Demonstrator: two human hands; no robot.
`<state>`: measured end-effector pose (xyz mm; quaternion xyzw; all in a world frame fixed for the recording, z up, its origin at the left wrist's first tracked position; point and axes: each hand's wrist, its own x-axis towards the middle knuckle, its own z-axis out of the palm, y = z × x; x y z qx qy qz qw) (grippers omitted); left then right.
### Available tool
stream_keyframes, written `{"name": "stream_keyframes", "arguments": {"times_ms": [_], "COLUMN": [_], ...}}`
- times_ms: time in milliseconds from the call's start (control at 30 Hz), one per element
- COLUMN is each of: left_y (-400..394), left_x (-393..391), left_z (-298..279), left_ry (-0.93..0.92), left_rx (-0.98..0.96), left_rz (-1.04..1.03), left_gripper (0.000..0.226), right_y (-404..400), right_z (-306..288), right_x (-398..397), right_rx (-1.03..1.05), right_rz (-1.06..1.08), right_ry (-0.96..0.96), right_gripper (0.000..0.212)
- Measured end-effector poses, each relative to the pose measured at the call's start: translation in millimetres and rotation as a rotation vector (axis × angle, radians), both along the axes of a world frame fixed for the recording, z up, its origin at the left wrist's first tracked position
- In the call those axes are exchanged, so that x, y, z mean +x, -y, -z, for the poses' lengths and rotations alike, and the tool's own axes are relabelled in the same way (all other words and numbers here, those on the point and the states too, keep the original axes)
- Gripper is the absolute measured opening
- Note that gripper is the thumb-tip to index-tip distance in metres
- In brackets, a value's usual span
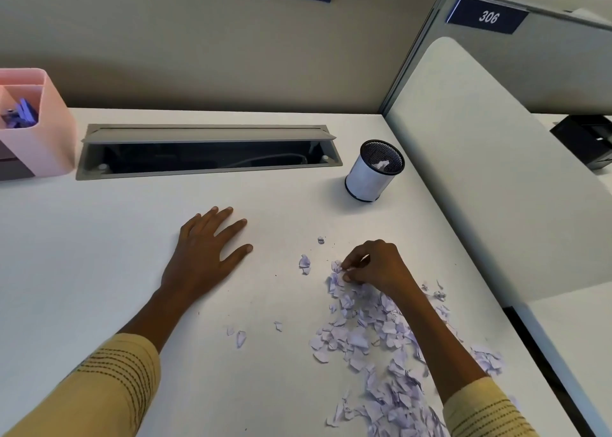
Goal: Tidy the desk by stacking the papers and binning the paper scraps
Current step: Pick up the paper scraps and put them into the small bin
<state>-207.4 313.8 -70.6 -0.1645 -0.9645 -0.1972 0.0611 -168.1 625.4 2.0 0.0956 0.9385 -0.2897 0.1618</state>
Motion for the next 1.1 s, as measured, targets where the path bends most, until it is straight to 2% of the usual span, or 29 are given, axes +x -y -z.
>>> {"name": "stream_keyframes", "arguments": {"times_ms": [167,233,333,400,533,633,733,867,933,1100], "left_y": [-1,-1,0,0,0,0,-1,-1,-1,0], "left_x": [1,1,0,0,0,0,-1,-1,0,0], "left_z": [-1,-1,-1,0,-1,-1,-1,-2,-2,0], "left_ry": [-0.005,-0.005,-0.007,-0.005,-0.005,-0.005,-0.004,-0.010,-0.004,0.030], "left_rx": [0.008,0.003,0.005,0.008,0.016,0.014,0.019,0.015,0.004,-0.039], "left_rz": [-0.001,0.000,0.005,0.013,0.016,0.016,0.017,0.018,0.021,0.060], "left_gripper": [0.062,0.062,0.062,0.062,0.062,0.063,0.064,0.063,0.063,0.058], "right_y": [-8,-15,-28,-37,-46,-47,-45,-15,18,100], "right_z": [-4,-15,-39,-56,-84,-86,-83,-68,-42,26], "right_x": [-3,-10,-32,-53,-95,-117,-125,-91,-52,53], "right_rx": [-0.068,-0.159,-0.351,-0.406,-0.338,-0.232,-0.121,0.020,0.058,0.102], "right_rz": [0.081,0.148,0.292,0.354,0.397,0.357,0.272,0.161,-0.075,-0.741], "right_ry": [-0.025,-0.070,-0.210,-0.353,-0.537,-0.528,-0.523,-0.822,-0.874,-0.659], "right_gripper": [0.014,0.015,0.016,0.019,0.015,0.015,0.019,0.011,0.014,0.036]}}
